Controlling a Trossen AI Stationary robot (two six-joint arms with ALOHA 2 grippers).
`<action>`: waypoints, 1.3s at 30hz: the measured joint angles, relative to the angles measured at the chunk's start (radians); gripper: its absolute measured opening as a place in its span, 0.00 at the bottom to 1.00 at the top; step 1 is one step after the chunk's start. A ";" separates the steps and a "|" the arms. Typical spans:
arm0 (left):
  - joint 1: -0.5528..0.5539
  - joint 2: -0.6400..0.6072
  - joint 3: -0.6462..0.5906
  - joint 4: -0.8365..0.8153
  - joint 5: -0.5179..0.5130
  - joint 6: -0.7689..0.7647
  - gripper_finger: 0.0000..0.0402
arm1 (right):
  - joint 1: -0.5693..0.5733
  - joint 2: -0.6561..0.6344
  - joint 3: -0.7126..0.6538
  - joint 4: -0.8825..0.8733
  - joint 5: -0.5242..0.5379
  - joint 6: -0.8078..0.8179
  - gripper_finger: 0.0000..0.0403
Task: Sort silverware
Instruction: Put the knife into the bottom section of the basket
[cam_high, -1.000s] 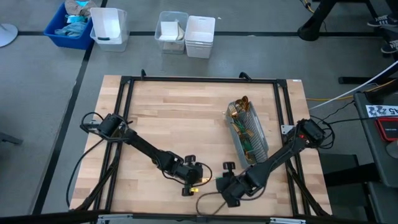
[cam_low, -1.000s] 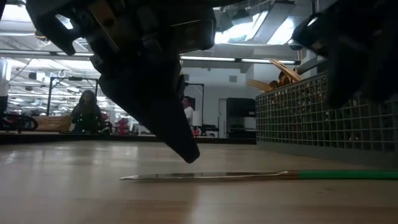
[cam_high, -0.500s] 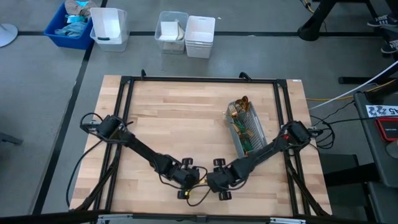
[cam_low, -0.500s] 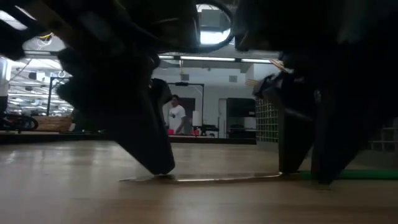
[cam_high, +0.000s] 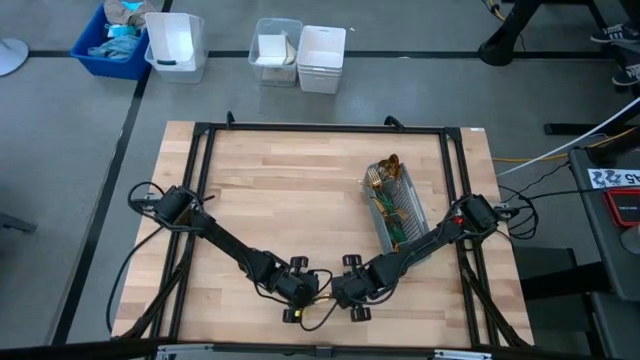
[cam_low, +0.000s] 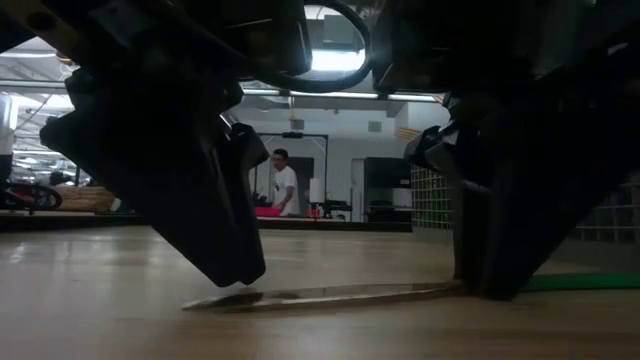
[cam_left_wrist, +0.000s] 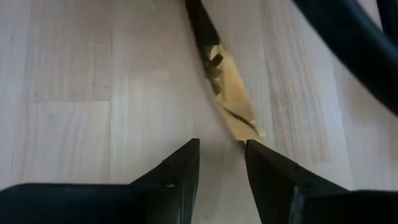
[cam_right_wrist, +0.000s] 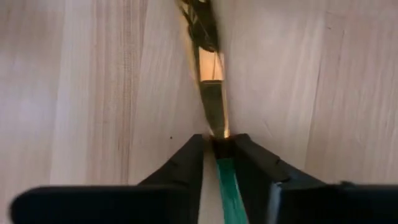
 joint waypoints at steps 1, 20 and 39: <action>0.000 0.000 0.000 0.000 0.000 0.000 0.31 | 0.000 0.000 0.000 0.000 0.000 0.000 0.21; 0.000 -0.001 0.002 0.002 0.000 -0.093 0.31 | 0.000 0.002 -0.002 0.002 -0.006 0.036 0.11; -0.009 -0.154 0.002 -0.114 -0.050 -0.123 0.31 | 0.000 -0.001 0.011 0.021 -0.007 0.037 0.09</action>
